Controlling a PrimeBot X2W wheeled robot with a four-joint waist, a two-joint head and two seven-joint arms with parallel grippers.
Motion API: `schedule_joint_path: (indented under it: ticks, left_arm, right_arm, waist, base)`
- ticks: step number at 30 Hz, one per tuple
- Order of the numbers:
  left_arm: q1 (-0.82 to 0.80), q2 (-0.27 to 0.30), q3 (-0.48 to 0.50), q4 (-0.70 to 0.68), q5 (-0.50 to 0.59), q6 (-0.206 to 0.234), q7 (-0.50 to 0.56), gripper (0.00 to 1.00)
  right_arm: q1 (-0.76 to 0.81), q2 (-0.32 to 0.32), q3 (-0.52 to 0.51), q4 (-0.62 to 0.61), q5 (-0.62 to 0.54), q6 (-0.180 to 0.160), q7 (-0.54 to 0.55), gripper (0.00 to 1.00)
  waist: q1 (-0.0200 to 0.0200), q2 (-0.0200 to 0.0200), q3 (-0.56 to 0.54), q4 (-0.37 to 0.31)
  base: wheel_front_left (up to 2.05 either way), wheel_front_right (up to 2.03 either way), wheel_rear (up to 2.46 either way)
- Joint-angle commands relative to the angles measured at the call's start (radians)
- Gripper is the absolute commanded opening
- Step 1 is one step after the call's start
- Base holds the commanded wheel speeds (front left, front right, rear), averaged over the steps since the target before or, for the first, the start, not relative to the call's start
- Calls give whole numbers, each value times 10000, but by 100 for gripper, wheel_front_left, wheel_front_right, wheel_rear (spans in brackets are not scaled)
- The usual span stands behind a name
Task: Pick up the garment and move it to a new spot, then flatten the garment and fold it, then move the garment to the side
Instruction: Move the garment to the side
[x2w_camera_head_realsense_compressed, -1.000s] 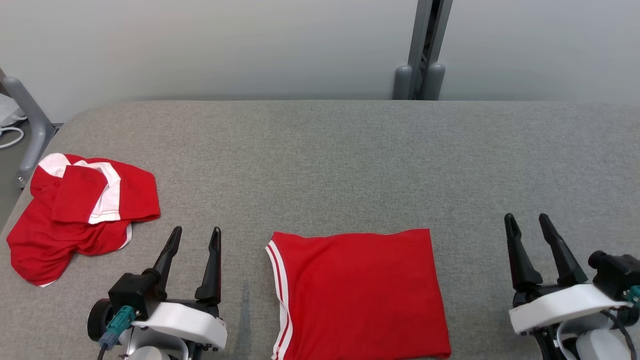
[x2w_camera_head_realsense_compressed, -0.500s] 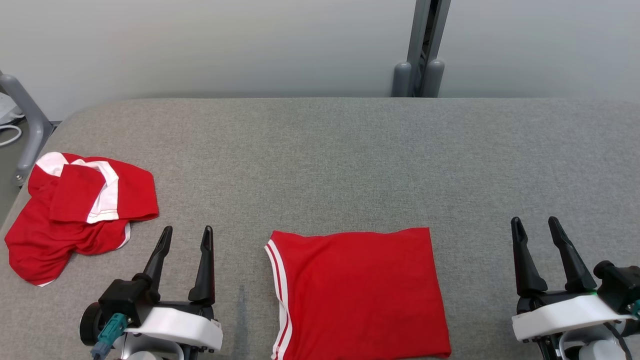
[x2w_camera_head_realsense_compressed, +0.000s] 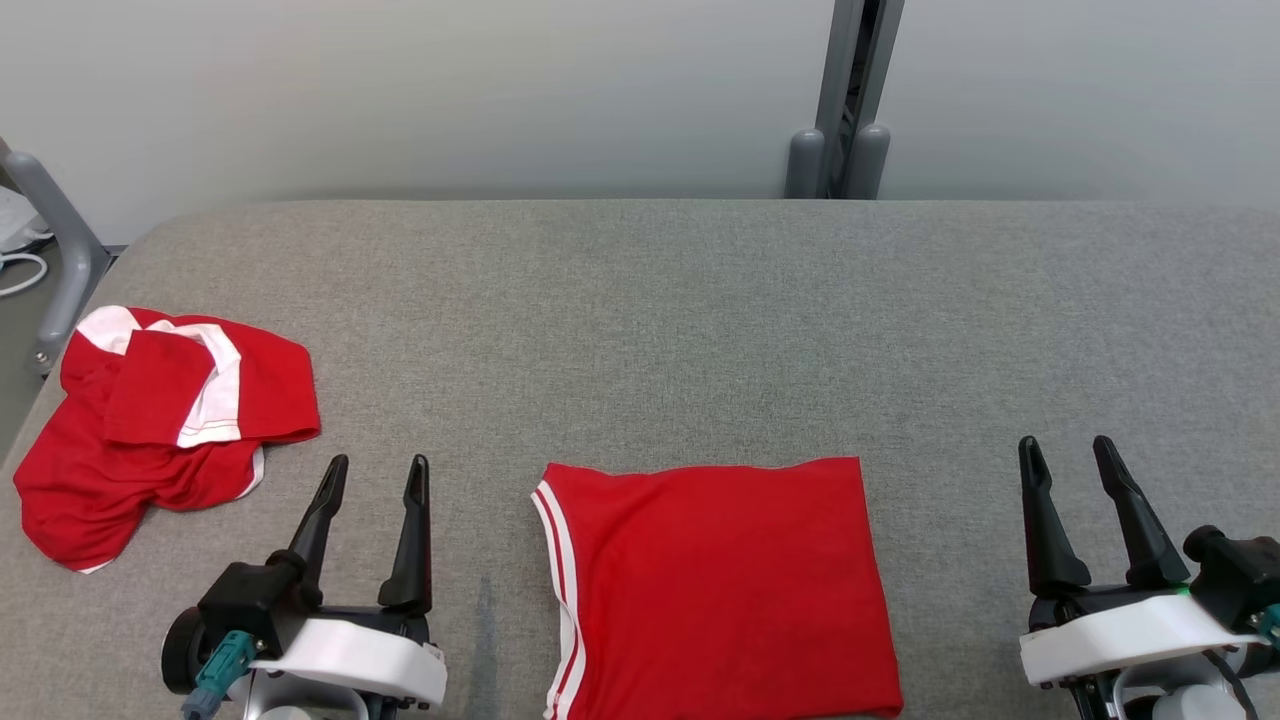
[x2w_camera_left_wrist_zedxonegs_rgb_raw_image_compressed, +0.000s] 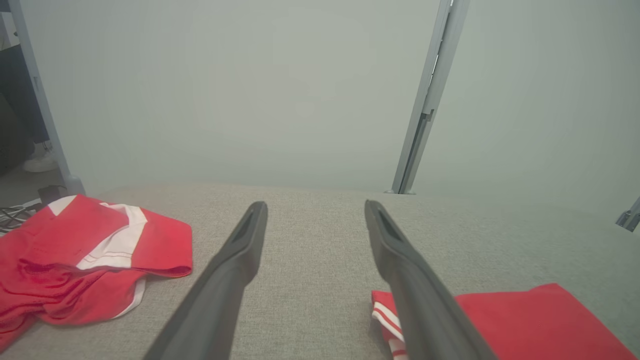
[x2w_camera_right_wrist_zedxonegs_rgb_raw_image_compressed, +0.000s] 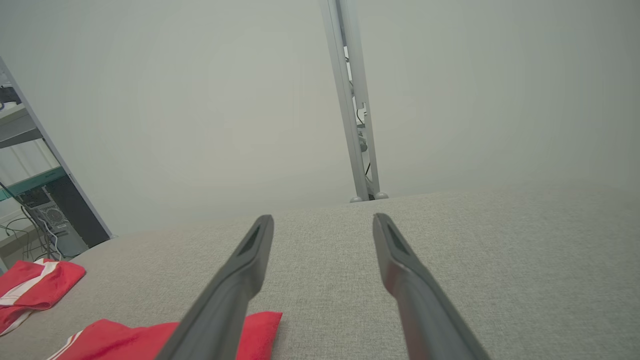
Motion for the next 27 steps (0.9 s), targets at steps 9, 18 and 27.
schedule_joint_path:
  ticks: [9, 18, 27]
  left_arm:
    - [98, 8, 69, -27, 1, 44, -35, 100]
    - [-28, 9, -80, 29, -72, 74, -35, 100]
    - [-267, 14, -321, 392, -15, 29, -35, 100]
  right_arm:
    - [51, -29, -61, 37, -42, -4, -10, 100]
    - [77, -62, 709, 606, 768, -4, 599, 100]
    - [-192, -91, 1897, 1451, 2463, -4, 2327, 100]
  waist:
    - [0, 0, -40, 31]
    - [0, 0, 71, 77]
    - [0, 0, 334, 236]
  base:
    - [0, 0, 0]
    - [0, 0, 0]
    - [0, 0, 0]
